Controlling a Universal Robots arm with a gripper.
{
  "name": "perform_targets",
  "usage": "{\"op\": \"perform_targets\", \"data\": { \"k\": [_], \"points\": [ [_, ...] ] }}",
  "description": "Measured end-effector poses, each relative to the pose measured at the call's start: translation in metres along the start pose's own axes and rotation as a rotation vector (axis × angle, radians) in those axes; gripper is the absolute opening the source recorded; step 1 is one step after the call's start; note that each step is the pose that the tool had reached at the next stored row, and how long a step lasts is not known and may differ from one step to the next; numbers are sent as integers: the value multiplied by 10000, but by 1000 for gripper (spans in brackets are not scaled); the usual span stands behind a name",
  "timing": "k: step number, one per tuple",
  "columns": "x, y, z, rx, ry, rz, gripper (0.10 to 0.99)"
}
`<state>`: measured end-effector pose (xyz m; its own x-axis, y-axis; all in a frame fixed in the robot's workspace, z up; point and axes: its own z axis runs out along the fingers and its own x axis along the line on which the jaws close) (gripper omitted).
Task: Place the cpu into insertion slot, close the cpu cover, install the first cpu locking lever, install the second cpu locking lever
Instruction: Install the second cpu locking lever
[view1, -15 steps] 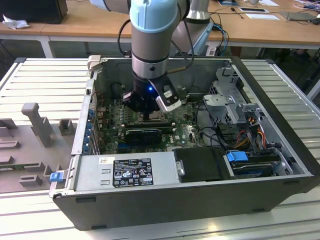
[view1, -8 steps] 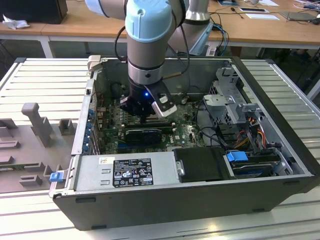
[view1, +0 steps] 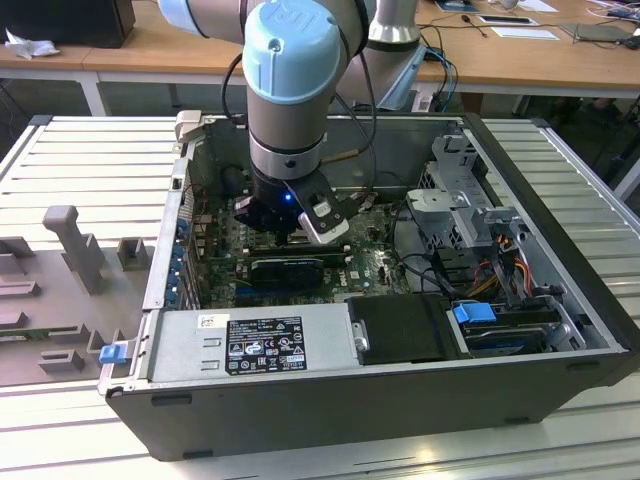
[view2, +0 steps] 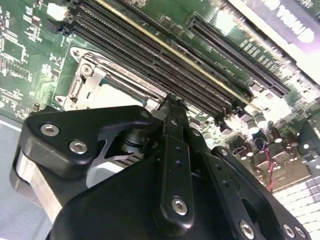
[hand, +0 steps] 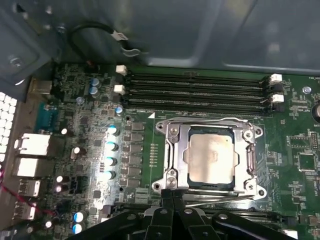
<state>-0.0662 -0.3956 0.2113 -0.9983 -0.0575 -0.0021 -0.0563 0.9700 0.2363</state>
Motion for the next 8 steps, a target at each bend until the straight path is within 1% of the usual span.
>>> {"op": "perform_targets", "data": {
  "k": [1,3,4,5,7,8],
  "points": [
    [7,-10,-2,-55,5,-30,106],
    [13,-30,-4,-199,4,-62,106],
    [14,-48,-6,-331,-3,-72,106],
    [16,-59,-6,-397,-5,-78,106],
    [34,-81,6,-470,-2,-107,106],
    [39,-89,8,-523,-2,-119,106]
  ]
}}
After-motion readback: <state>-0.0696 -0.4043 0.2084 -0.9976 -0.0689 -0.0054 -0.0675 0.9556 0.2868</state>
